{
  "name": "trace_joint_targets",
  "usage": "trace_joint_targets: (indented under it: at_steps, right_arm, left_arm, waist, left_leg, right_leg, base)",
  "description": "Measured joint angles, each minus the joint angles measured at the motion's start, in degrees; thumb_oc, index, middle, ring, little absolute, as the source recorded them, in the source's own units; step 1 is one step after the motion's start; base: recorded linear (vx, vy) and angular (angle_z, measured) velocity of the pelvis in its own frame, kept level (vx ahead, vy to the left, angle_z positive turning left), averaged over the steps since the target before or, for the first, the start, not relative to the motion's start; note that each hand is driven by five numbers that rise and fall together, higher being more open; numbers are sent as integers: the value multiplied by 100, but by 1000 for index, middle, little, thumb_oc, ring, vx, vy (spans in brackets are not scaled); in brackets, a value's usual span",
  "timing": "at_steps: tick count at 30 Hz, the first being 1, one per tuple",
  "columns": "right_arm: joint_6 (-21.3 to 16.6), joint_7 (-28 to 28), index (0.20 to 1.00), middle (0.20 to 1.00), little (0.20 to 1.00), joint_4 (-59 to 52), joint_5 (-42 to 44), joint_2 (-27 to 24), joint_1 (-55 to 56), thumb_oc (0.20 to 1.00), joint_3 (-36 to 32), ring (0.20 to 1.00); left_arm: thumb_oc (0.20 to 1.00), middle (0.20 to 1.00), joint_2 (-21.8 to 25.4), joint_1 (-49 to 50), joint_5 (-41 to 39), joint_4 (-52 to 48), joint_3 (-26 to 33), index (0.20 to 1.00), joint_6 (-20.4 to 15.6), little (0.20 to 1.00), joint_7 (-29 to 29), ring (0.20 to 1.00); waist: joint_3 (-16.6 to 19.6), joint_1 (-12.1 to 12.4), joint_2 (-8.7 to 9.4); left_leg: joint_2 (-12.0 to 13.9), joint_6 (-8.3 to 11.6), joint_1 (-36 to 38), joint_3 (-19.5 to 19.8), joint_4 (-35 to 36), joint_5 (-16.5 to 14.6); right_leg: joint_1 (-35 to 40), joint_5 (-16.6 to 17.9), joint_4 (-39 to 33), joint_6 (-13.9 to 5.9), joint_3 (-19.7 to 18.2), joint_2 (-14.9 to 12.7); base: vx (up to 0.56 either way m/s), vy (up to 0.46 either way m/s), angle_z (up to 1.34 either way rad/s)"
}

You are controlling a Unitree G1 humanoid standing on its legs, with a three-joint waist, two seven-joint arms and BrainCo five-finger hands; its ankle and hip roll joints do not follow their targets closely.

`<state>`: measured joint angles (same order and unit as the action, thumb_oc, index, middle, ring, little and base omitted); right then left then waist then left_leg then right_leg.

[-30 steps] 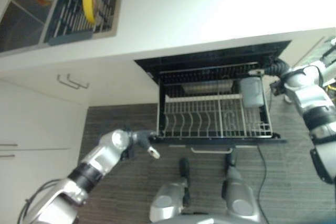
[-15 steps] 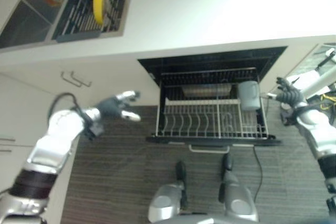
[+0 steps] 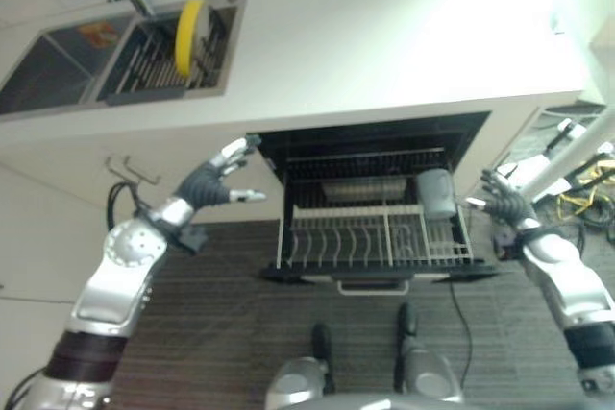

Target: Place the dishes in the dishwasher.

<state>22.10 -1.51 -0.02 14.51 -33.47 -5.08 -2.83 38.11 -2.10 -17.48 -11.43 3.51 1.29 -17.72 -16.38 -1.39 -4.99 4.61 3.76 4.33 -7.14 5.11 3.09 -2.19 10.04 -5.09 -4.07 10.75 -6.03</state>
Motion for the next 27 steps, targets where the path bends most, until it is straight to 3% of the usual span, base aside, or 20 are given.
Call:
trace_joint_targets:
  at_steps: [4,9,13,16,17,19,20,21,22,23,24,25,26,27]
  right_arm:
    - [-132,47,1000,1000,1000,-662,14,584,828,1000,-531,1000]
    - [-605,104,1000,1000,1000,-1084,32,679,1366,1000,-996,1000]
    - [-991,44,1000,1000,1000,-1170,268,800,1389,1000,-1176,1000]
    - [-1397,17,1000,1000,1000,-1606,449,1207,1753,1000,-1174,1000]
    - [-1484,8,1000,1000,1000,-1651,463,1320,1805,1000,-1144,1000]
    - [-1584,52,1000,1000,1000,-1630,430,1255,1535,1000,-918,1000]
    - [-1675,20,1000,1000,1000,-1620,388,1117,1214,1000,-865,1000]
    - [-1679,-42,1000,1000,1000,-1653,418,730,1077,1000,-833,1000]
    - [-1693,-69,1000,1000,1000,-1709,419,521,1023,1000,-839,1000]
    - [-1831,-147,1000,1000,1000,-1698,465,593,713,1000,-846,1000]
    - [-1929,-179,1000,1000,1000,-1668,468,706,495,1000,-767,1000]
    - [-2034,-181,1000,1000,1000,-1623,467,758,319,1000,-447,1000]
    - [-2057,-165,1000,1000,1000,-1639,468,811,453,1000,-396,1000]
    - [-2053,-170,1000,1000,1000,-1656,468,814,698,1000,-460,1000]
  left_arm:
    - [1000,1000,-864,711,-414,-195,149,1000,-436,1000,118,1000]
    - [1000,1000,-1083,1017,-939,-206,364,1000,-904,1000,119,1000]
    - [1000,1000,-1055,1038,-1308,-205,446,1000,-1003,1000,89,1000]
    - [1000,1000,-1080,1179,-1570,-218,699,1000,-1024,1000,2,1000]
    - [1000,1000,-1090,1181,-1627,-224,712,1000,-1034,1000,2,1000]
    - [1000,1000,-1112,1166,-1641,-220,715,1000,-1042,1000,34,1000]
    - [1000,1000,-1134,958,-1653,-160,692,1000,-1033,1000,69,1000]
    - [1000,1000,-1170,659,-1755,-157,561,1000,-1027,1000,119,1000]
    - [1000,1000,-1073,596,-1760,-217,539,1000,-1044,1000,124,1000]
    - [1000,1000,-1110,686,-1844,-335,625,1000,-1058,1000,230,1000]
    - [1000,1000,-1166,741,-1998,-351,609,1000,-1083,1000,304,1000]
    - [1000,1000,-1171,923,-2180,-314,596,1000,-1026,1000,388,1000]
    - [1000,1000,-1290,976,-2286,-220,572,1000,-906,1000,411,1000]
    - [1000,1000,-1297,1066,-2416,-233,615,1000,-878,1000,409,1000]
  waist:
    - [231,-72,297]
    - [436,-84,638]
    - [535,-75,942]
    - [531,-27,1132]
    - [510,13,1182]
    - [452,122,1008]
    - [374,183,824]
    - [313,195,625]
    - [282,199,600]
    - [368,484,752]
    - [374,700,786]
    - [410,901,887]
    - [411,867,758]
    - [445,860,651]
  left_leg:
    - [2,-11,118,-83,7,-35]
    - [-145,-66,160,-139,34,-118]
    - [-329,-185,177,-152,31,-120]
    - [-553,-312,184,-176,-42,-163]
    - [-615,-429,170,-233,-143,-213]
    - [-487,-642,-3,-617,-436,-359]
    - [-239,-753,-251,-821,-584,-416]
    - [-52,-717,-351,-704,-708,-316]
    - [-78,-707,-352,-634,-684,-274]
    - [-141,-738,-441,-952,-700,-292]
    - [-183,-738,-458,-1117,-710,-295]
    - [-358,-714,-475,-1269,-716,-280]
    - [-447,-650,-476,-1144,-714,-239]
    - [-443,-623,-471,-1111,-683,-220]
  right_leg:
    - [85,-7,-1,-10,-76,10]
    - [91,-12,0,-13,-123,-135]
    - [86,29,0,-162,-98,-336]
    - [-7,0,46,-278,-215,-463]
    - [-33,53,181,-391,-294,-522]
    - [-274,976,95,-756,-192,-348]
    - [-637,89,1151,-744,-53,-77]
    - [-936,-1209,3259,-469,-205,380]
    - [-696,-1609,3587,-567,-330,595]
    - [-256,-2164,3591,-479,-240,675]
    - [63,-2452,3206,-381,-23,562]
    - [748,-2601,2017,-137,132,248]
    - [1327,-2364,909,180,94,323]
    - [1531,-2135,484,219,99,394]
  base:
    - [-33,67,-9]
    - [-34,138,-5]
    - [-30,173,-3]
    - [-108,190,-12]
    - [-225,171,-42]
    - [-256,121,-87]
    - [-205,23,-71]
    - [-151,-41,-15]
    - [-97,-73,-18]
    - [28,-199,-50]
    - [91,-236,-109]
    - [56,-332,-55]
    - [-31,-241,-16]
    - [-84,-206,35]
